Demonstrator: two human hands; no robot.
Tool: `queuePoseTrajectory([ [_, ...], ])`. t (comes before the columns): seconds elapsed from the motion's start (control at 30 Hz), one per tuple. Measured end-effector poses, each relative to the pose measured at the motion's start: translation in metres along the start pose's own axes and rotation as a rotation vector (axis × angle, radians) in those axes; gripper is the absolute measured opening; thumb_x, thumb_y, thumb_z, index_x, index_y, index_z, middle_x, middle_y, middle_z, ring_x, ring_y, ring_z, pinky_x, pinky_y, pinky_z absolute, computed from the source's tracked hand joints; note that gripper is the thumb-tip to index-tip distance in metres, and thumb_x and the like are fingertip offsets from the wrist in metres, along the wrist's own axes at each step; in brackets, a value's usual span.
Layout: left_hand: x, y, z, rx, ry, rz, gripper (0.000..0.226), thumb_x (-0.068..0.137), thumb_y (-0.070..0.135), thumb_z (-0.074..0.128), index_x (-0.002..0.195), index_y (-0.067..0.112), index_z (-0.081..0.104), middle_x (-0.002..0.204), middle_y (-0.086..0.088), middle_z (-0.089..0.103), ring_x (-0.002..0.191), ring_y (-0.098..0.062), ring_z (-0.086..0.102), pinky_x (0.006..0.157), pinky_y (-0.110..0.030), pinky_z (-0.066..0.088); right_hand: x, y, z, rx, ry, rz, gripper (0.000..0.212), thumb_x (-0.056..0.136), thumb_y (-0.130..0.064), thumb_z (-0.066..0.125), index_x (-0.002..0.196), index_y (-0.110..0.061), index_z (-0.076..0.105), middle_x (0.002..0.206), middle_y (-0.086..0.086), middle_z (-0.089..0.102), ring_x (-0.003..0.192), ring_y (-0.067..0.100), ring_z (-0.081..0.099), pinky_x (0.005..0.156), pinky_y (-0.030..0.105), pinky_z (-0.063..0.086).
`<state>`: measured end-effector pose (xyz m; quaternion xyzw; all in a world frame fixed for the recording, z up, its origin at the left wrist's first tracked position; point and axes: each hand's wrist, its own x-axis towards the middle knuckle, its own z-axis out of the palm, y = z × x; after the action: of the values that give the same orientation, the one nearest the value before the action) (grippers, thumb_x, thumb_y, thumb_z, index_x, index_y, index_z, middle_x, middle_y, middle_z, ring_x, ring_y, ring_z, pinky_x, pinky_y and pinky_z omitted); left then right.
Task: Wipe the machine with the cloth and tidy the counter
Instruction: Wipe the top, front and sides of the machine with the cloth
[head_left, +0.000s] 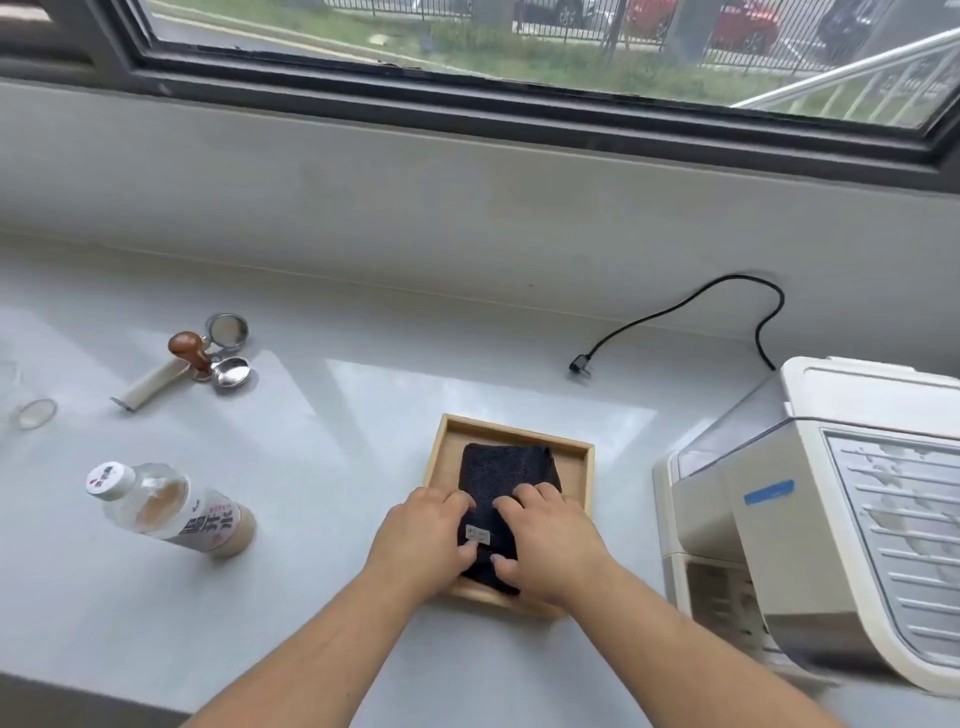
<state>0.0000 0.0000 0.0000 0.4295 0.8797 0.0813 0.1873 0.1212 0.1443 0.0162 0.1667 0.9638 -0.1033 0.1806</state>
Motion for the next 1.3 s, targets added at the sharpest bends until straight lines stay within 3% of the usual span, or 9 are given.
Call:
queuePoseTrajectory([
  [0.37,0.009,0.0,0.005,0.188,0.071,0.08,0.02,0.096,0.034,0.05,0.102,0.029,0.069,0.11,0.006,0.066,0.099,-0.023,0.059,0.079,-0.039,0.047,0.01,-0.003,0.012,-0.043,0.085,0.017,0.045,0.089,-0.047,0.06,0.127,-0.025,0.054,0.125,0.003,0.054,0.115,0.03,0.048,0.095,0.046,0.045],
  [0.6,0.012,0.012,-0.012,-0.007,0.178,0.109,0.014,0.094,0.035,0.052,0.095,0.023,0.061,0.093,0.005,0.065,0.088,-0.022,0.058,0.074,-0.039,0.049,0.009,0.001,0.003,0.143,0.123,0.077,0.036,0.093,-0.041,0.056,0.125,-0.024,0.055,0.119,0.001,0.057,0.111,0.027,0.051,0.09,0.041,0.048],
  [0.73,0.01,0.018,-0.028,-0.064,0.206,0.12,0.012,0.094,0.034,0.052,0.095,0.023,0.058,0.092,0.008,0.062,0.085,-0.018,0.055,0.069,-0.035,0.048,0.004,0.008,-0.016,0.292,0.169,0.122,0.017,0.091,-0.024,0.052,0.108,-0.023,0.058,0.103,0.0,0.061,0.095,0.026,0.054,0.069,0.036,0.037],
  [0.83,0.007,0.02,-0.04,-0.068,0.198,0.089,0.012,0.09,0.035,0.052,0.096,0.026,0.056,0.097,0.011,0.062,0.088,-0.016,0.055,0.067,-0.033,0.047,0.0,0.011,-0.04,0.397,0.2,0.146,0.017,0.086,-0.021,0.051,0.1,-0.029,0.055,0.101,-0.004,0.063,0.087,0.025,0.057,0.062,0.035,0.038],
  [1.0,0.001,0.035,-0.059,-0.104,0.188,0.084,0.026,0.085,0.049,0.048,0.101,0.03,0.053,0.104,0.014,0.063,0.09,-0.016,0.059,0.065,-0.032,0.045,-0.009,0.001,-0.083,0.441,0.251,0.067,0.023,0.081,-0.026,0.05,0.102,-0.033,0.055,0.104,-0.007,0.069,0.089,0.026,0.062,0.067,0.037,0.047],
  [1.07,0.0,0.044,-0.068,-0.138,0.186,0.067,0.03,0.08,0.058,0.047,0.099,0.034,0.048,0.097,0.016,0.061,0.086,-0.014,0.06,0.059,-0.031,0.046,-0.015,-0.002,-0.099,0.443,0.263,0.037,0.022,0.08,-0.026,0.049,0.1,-0.032,0.055,0.102,-0.006,0.069,0.087,0.025,0.061,0.071,0.04,0.052],
  [1.3,0.002,0.063,-0.108,-0.232,0.236,-0.022,0.022,0.081,0.053,0.053,0.082,0.038,0.038,0.082,0.014,0.055,0.067,-0.002,0.053,0.049,-0.028,0.033,-0.039,0.006,-0.15,0.43,0.366,-0.076,0.009,0.086,-0.03,0.045,0.093,-0.03,0.05,0.088,-0.007,0.063,0.081,0.025,0.055,0.064,0.04,0.046],
])
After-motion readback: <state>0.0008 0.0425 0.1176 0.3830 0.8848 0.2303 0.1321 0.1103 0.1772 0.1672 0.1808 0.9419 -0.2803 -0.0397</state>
